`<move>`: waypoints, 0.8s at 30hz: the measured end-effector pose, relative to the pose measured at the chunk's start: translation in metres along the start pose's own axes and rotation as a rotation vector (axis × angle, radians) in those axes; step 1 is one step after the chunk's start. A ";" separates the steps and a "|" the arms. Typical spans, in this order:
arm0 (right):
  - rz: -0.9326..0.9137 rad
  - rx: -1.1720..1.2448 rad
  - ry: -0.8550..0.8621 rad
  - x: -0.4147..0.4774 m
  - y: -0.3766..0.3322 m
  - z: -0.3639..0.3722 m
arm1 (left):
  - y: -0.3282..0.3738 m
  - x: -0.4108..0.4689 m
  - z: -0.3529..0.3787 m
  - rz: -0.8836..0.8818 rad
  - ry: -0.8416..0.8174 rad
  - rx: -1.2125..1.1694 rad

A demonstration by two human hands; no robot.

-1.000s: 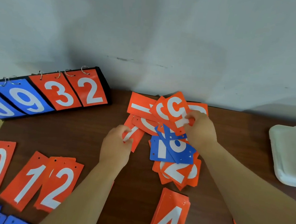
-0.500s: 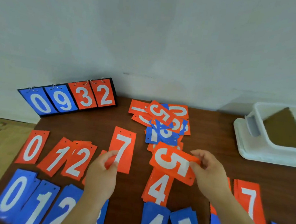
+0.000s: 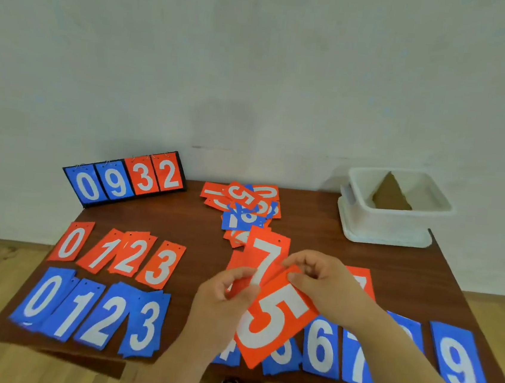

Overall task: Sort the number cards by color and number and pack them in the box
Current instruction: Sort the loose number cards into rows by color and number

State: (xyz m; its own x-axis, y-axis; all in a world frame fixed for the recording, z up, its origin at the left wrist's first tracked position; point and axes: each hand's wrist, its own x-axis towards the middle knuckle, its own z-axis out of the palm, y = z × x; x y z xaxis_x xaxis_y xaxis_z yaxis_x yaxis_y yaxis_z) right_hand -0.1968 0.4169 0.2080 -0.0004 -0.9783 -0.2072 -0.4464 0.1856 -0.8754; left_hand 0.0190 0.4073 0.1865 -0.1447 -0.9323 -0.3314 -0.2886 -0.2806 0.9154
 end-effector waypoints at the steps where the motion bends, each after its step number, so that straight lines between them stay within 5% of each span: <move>1: -0.015 0.001 0.021 -0.007 0.001 0.001 | 0.003 -0.009 0.005 0.000 -0.031 0.007; 7: 0.026 0.116 0.176 -0.032 0.008 0.007 | 0.007 -0.037 0.012 0.026 -0.063 0.103; 12: 0.158 0.419 0.110 -0.034 -0.003 0.014 | 0.006 -0.037 0.005 0.072 -0.110 0.108; 19: 0.226 0.454 0.188 0.000 -0.017 0.040 | -0.001 -0.003 -0.027 0.047 -0.100 0.194; 24: 0.186 0.366 0.563 0.034 -0.016 0.056 | -0.013 0.030 -0.067 0.064 0.051 0.161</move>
State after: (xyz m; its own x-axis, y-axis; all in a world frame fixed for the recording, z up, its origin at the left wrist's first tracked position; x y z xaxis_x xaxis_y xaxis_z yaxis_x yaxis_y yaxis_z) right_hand -0.1401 0.3856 0.1903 -0.5560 -0.8075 -0.1968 -0.0636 0.2775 -0.9586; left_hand 0.0817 0.3677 0.1798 -0.1205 -0.9587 -0.2575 -0.4291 -0.1836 0.8844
